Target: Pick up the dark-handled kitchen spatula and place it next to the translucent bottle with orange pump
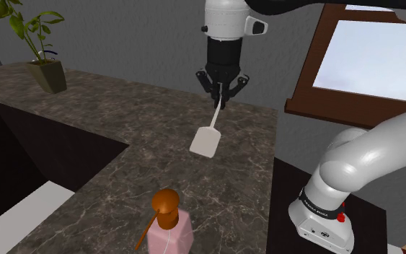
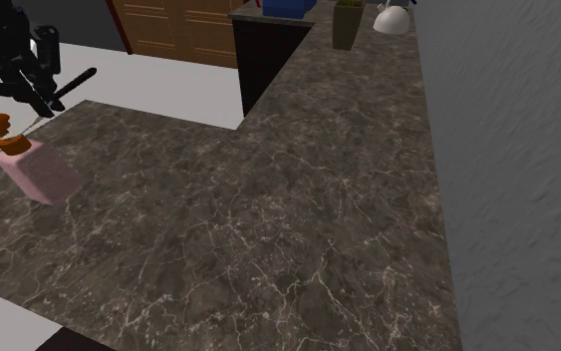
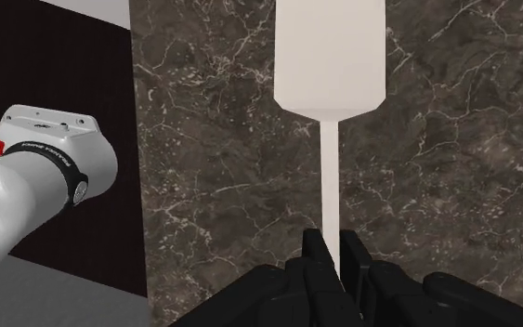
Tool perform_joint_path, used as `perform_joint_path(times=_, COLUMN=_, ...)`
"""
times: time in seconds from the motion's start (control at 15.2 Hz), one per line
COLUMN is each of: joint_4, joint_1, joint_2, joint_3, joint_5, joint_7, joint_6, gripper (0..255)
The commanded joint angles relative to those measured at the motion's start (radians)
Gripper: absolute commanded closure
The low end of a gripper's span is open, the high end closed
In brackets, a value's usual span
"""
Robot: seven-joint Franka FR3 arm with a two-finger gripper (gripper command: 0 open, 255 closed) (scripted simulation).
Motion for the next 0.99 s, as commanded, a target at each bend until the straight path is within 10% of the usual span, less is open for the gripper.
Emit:
perform_joint_path(times=0.0, joint_4=0.007, joint_1=0.015, joint_2=-0.014, joint_3=0.033, joint_5=0.022, joint_7=0.047, joint_6=-0.014, gripper=255)
perform_joint_path(times=0.92, joint_4=-0.189, joint_1=0.04, joint_2=-0.055, joint_3=0.074, joint_5=0.062, joint_7=0.057, joint_6=0.145, gripper=255)
